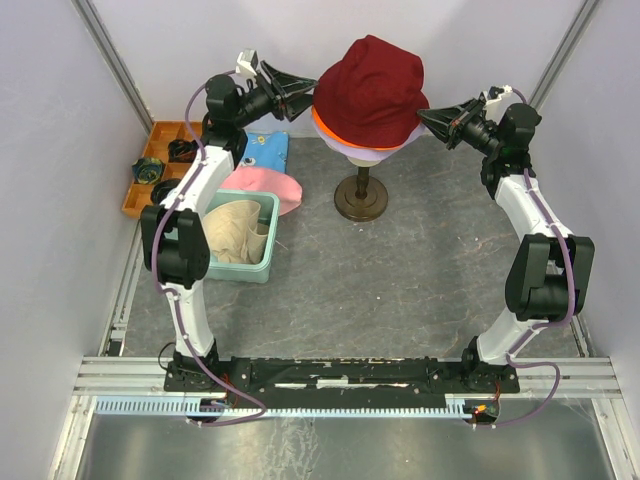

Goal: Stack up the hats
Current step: Adjust the hat on the hat stand.

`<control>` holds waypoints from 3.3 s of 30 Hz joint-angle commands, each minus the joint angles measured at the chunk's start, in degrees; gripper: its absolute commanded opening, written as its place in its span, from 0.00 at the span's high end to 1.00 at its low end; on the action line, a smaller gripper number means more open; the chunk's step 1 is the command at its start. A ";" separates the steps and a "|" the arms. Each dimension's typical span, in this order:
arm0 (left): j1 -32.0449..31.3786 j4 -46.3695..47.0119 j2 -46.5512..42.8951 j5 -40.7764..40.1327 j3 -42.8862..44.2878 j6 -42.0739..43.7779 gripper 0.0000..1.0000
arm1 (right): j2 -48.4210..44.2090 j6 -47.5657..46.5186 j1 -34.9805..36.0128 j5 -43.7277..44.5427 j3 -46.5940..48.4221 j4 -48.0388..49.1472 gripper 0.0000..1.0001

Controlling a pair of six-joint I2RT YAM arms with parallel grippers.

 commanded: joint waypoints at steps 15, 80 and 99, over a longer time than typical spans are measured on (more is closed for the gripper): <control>-2.23 3.08 3.18 0.91 5.92 -0.17 0.42 | -1.64 0.76 -0.56 -0.73 1.13 4.77 1.00; -0.73 19.08 2.66 -2.10 -34.00 0.50 0.97 | 5.58 0.18 -0.66 0.06 -3.82 5.85 1.00; -0.81 19.22 2.31 -2.14 -35.05 1.03 0.97 | 4.85 -3.82 -0.67 -1.08 -4.81 1.88 1.00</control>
